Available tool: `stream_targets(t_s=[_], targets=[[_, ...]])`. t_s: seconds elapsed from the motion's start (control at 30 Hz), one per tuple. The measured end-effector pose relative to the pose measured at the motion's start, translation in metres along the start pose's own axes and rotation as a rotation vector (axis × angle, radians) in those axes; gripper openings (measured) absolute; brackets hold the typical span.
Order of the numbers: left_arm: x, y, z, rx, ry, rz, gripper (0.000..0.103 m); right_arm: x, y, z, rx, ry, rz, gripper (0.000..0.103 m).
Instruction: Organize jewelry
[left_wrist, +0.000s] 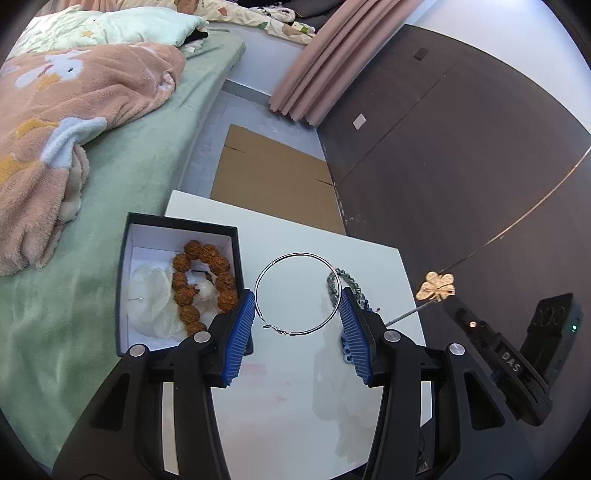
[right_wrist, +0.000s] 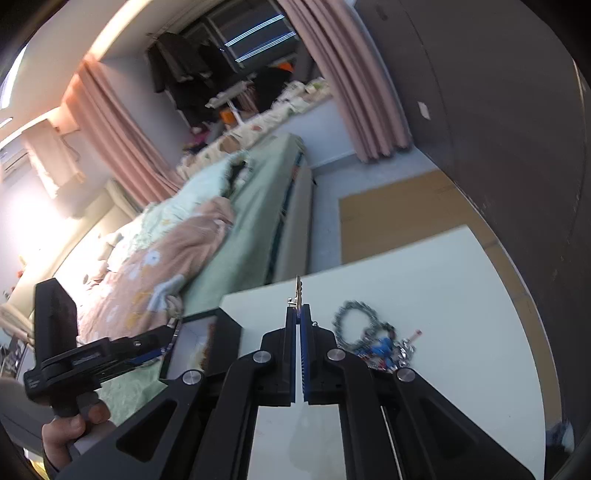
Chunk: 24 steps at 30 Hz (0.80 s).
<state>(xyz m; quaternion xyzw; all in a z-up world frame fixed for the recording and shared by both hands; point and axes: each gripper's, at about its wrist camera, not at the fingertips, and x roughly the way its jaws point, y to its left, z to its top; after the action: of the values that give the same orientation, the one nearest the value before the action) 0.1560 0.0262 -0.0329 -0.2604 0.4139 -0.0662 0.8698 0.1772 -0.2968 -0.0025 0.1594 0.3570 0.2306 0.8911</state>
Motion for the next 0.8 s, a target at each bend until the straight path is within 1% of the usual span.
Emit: stream_targets(t_s=[0.07, 0.13, 0.27, 0.43, 0.53, 0.63, 0.73, 0.8], targets=[[-0.003, 0.003, 0.002, -0.002, -0.008, -0.002, 0.048, -0.007, 0.007, 0.002, -0.017, -0.036, 0.045, 0.002], [-0.007, 0.006, 0.004, -0.006, -0.015, -0.004, 0.048, -0.008, 0.014, 0.004, -0.019, -0.054, 0.089, 0.002], [-0.014, 0.013, 0.008, -0.019, -0.027, -0.006, 0.048, -0.009, 0.017, 0.006, 0.023, -0.052, 0.218, 0.002], [-0.022, 0.021, 0.012, -0.032, -0.043, -0.005, 0.048, -0.004, 0.021, 0.004, 0.083, -0.045, 0.362, 0.002], [-0.025, 0.026, 0.014, -0.039, -0.052, -0.005, 0.048, 0.0, 0.03, 0.003, 0.094, -0.045, 0.437, 0.002], [-0.03, 0.031, 0.017, -0.047, -0.062, -0.013, 0.048, 0.002, 0.04, 0.001, 0.073, -0.053, 0.47, 0.002], [-0.033, 0.033, 0.018, -0.048, -0.067, -0.022, 0.048, 0.01, 0.052, -0.002, 0.048, -0.038, 0.505, 0.002], [-0.034, 0.037, 0.019, -0.051, -0.068, -0.015, 0.048, 0.017, 0.06, -0.006, 0.031, -0.024, 0.507, 0.002]])
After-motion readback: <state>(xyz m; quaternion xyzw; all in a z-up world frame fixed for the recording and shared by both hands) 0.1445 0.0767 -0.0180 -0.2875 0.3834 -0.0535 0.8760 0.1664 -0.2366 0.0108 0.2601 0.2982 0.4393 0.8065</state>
